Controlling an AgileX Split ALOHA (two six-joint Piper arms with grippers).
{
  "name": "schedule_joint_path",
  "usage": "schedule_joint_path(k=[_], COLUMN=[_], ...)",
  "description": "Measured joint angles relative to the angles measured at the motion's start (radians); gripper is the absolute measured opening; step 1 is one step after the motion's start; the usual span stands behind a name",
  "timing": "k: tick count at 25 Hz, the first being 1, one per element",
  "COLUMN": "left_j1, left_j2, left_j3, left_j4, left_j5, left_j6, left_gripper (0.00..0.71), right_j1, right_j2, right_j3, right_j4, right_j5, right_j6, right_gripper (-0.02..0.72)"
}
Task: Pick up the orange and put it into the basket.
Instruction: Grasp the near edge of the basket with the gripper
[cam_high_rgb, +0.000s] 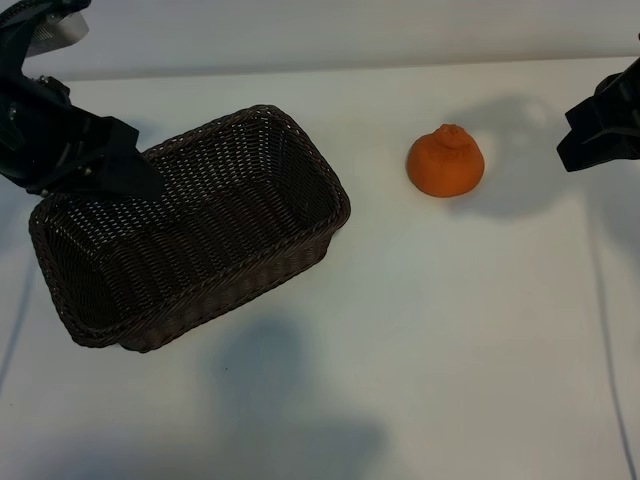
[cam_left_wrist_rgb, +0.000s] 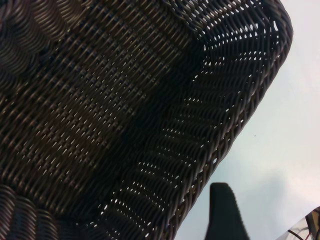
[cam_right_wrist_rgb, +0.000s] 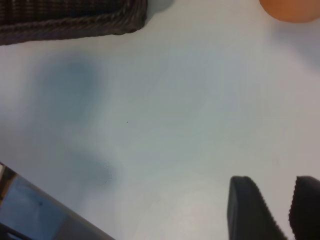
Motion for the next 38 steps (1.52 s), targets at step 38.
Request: schedule_joint_path(k=[38], left_j1=[0.220], left_j2=[-0.133], left_j3=[0.000], left_j4=[0.511], left_j5=[0.098], left_j6=[-0.476], left_gripper=[0.449], right_j1=[0.000], right_j2=[0.000], right_j3=[0.000], right_j4=[0.000], right_j5=[0.000], right_j6=[0.000], right_gripper=[0.246])
